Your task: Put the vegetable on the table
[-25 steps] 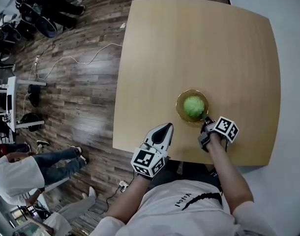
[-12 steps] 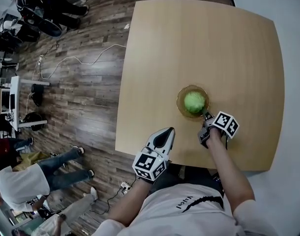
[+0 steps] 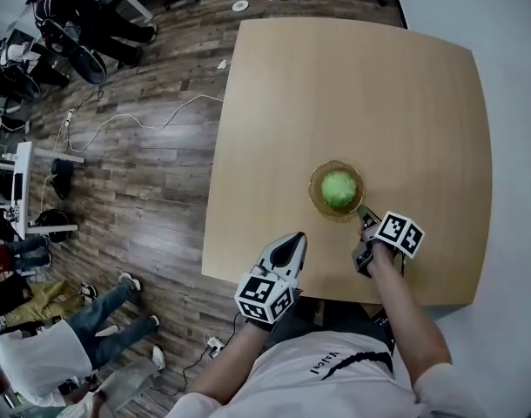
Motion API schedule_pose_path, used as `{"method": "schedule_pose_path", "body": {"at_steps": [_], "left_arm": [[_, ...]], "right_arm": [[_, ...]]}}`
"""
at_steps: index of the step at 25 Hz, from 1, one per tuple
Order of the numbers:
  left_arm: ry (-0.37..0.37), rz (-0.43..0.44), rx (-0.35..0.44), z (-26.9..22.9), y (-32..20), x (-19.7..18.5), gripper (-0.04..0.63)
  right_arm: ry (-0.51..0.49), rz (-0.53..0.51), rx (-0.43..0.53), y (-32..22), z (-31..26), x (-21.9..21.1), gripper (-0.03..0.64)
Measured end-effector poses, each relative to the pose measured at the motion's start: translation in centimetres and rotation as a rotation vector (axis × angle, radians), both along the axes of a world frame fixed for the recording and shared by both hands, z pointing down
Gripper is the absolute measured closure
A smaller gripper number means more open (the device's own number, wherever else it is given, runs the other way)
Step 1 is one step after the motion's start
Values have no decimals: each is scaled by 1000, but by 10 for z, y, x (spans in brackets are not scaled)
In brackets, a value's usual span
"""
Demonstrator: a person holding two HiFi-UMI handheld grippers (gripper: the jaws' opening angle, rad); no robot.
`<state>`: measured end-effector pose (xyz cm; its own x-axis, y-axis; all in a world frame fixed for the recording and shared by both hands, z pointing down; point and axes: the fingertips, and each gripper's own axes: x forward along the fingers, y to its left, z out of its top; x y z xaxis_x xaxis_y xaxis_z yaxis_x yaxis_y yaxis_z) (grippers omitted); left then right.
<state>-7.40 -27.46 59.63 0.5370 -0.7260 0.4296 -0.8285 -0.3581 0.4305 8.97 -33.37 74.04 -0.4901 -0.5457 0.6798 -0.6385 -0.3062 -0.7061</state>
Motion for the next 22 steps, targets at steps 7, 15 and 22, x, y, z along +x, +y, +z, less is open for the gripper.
{"method": "schedule_pose_path", "body": {"at_steps": [7,15,22], "left_arm": [[20,20,11,-16,16,-9,581],[57,55,54,-62,54,-20,581],[73,65,122,-97,72,-30,581]], "right_arm": [[12,-104,128,21,-52,-28,595],[16,-203,317,65,-129,-70,601],[94,-264,490,93,-189,-88,601]]}}
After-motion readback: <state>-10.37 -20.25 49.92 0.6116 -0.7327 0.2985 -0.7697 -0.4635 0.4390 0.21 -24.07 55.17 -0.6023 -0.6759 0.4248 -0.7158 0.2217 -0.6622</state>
